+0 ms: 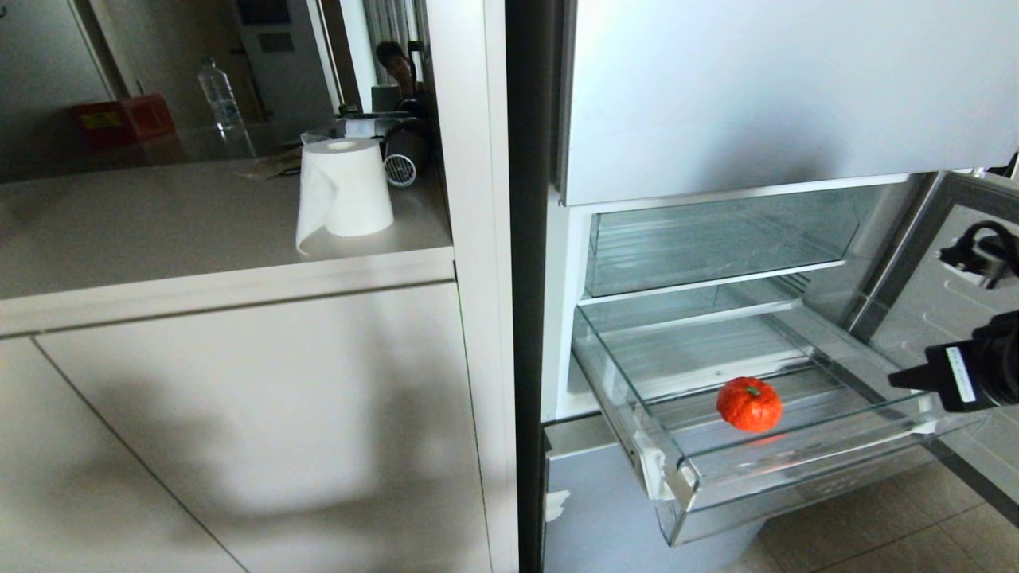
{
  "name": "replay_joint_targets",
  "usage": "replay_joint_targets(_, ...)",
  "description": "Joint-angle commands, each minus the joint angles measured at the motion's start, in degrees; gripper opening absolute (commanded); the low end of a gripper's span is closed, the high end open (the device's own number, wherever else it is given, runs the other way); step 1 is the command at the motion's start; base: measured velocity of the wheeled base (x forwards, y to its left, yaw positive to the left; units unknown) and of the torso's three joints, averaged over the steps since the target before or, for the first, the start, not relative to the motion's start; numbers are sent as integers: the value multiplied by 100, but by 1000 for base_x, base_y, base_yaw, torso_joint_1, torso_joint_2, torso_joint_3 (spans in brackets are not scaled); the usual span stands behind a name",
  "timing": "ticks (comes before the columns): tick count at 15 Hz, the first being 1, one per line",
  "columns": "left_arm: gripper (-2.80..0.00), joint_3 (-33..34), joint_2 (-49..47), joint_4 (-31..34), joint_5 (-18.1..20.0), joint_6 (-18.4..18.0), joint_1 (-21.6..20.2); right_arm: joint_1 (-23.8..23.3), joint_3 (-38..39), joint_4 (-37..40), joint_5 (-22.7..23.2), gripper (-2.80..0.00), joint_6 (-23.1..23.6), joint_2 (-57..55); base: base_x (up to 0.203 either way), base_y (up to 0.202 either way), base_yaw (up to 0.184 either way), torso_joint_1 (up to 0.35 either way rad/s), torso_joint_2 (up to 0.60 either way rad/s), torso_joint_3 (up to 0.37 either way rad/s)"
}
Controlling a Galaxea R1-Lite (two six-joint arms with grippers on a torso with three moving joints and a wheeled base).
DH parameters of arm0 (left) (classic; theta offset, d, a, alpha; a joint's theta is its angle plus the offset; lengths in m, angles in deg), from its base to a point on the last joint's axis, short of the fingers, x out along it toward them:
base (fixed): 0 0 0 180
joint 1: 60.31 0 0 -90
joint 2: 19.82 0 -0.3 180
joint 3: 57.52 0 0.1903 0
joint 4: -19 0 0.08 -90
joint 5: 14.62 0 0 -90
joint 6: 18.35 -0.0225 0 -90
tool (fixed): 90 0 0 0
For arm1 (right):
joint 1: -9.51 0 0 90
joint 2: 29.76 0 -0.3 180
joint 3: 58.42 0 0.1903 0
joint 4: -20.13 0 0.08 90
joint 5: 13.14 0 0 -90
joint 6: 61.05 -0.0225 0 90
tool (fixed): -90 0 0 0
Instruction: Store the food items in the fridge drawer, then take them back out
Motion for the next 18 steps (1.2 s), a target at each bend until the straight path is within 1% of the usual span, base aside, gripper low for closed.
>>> replay_joint_targets(1,-280,0,2,1,-1,0,0,172,-327,42,13,0,-59,-800,0,0,0,0,0,0)
replay_joint_targets(3,-280,0,2,1,-1,0,0,414,-464,75,-1,0,-99,-907,0,0,0,0,0,0)
replay_joint_targets(7,-280,0,2,1,-1,0,0,601,-636,64,4,0,-100,-1307,0,0,0,0,0,0)
replay_joint_targets(10,-280,0,2,1,-1,0,0,740,-1092,59,2,0,-234,-1863,0,0,0,0,0,0)
replay_joint_targets(13,-280,0,2,1,-1,0,0,765,-1560,66,-11,0,-346,-2354,0,0,0,0,0,0)
replay_joint_targets(16,-280,0,2,1,-1,0,0,766,-1749,67,-12,0,-382,-2723,0,0,0,0,0,0)
replay_joint_targets(18,-280,0,2,1,-1,0,0,766,-1820,67,-7,0,-522,-2934,0,0,0,0,0,0)
